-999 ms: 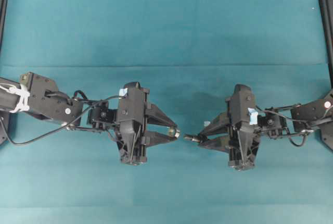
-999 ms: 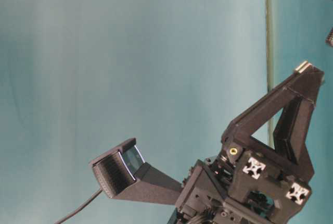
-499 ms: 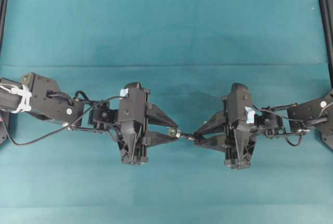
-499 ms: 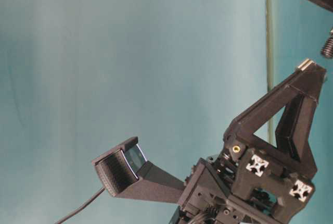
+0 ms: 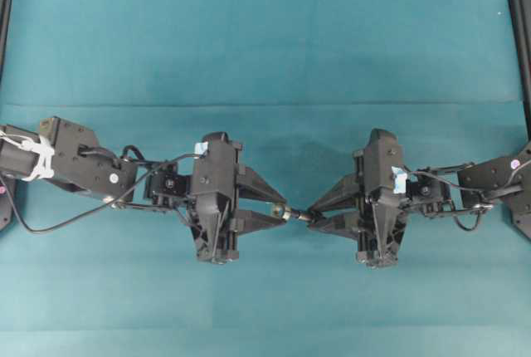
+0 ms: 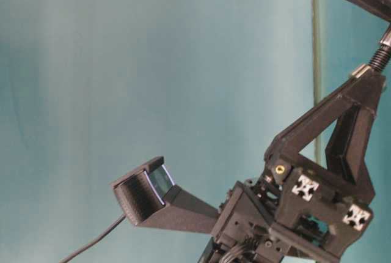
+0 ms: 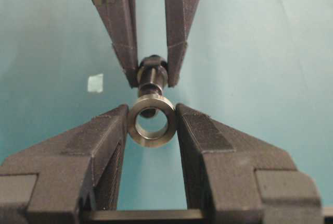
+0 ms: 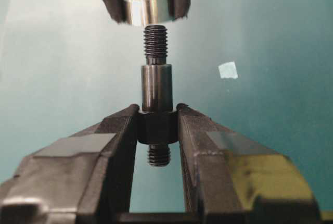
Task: Insert the washer onto the shaft with both hands.
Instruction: 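Bring washer and shaft together, aligning washer hole with shaft tip, then push washer onto shaft with left gripper toward right gripper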
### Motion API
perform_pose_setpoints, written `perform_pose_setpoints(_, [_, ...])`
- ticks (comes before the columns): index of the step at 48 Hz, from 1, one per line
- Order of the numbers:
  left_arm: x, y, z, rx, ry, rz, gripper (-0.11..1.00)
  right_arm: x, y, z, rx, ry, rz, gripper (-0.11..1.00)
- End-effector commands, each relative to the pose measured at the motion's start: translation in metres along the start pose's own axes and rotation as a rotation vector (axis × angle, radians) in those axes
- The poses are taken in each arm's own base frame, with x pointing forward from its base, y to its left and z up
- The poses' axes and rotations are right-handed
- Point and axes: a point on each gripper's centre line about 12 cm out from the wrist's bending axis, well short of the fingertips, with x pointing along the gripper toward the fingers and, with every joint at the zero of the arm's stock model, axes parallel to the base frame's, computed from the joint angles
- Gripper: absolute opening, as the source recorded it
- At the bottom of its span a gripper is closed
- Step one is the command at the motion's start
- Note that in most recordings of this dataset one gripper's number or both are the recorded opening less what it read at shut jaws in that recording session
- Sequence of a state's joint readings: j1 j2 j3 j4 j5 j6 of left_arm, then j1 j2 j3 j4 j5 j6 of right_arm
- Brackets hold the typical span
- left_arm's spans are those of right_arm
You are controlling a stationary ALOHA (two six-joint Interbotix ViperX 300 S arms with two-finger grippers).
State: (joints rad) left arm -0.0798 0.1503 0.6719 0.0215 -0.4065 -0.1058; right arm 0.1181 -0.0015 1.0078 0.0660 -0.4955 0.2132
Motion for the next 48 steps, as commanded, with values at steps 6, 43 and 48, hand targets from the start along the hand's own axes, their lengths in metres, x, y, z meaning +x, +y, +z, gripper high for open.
perform_pose_setpoints(6, [0.0027, -0.0021, 0.0088, 0.0, -0.029, -0.006, 0.35, 0.002, 0.0021, 0.0101, 0.012, -0.041, 0.008, 0.0])
perform_pose_setpoints(43, [0.0094, -0.0021, 0.0094, 0.003, -0.02, -0.005, 0.35, 0.006, 0.004, 0.0168, 0.012, -0.067, 0.015, 0.0])
perform_pose_setpoints(48, [0.0097, -0.0019, 0.0077, 0.004, -0.009, -0.004, 0.35, 0.0059, 0.0036, 0.0175, 0.013, -0.072, 0.014, 0.0])
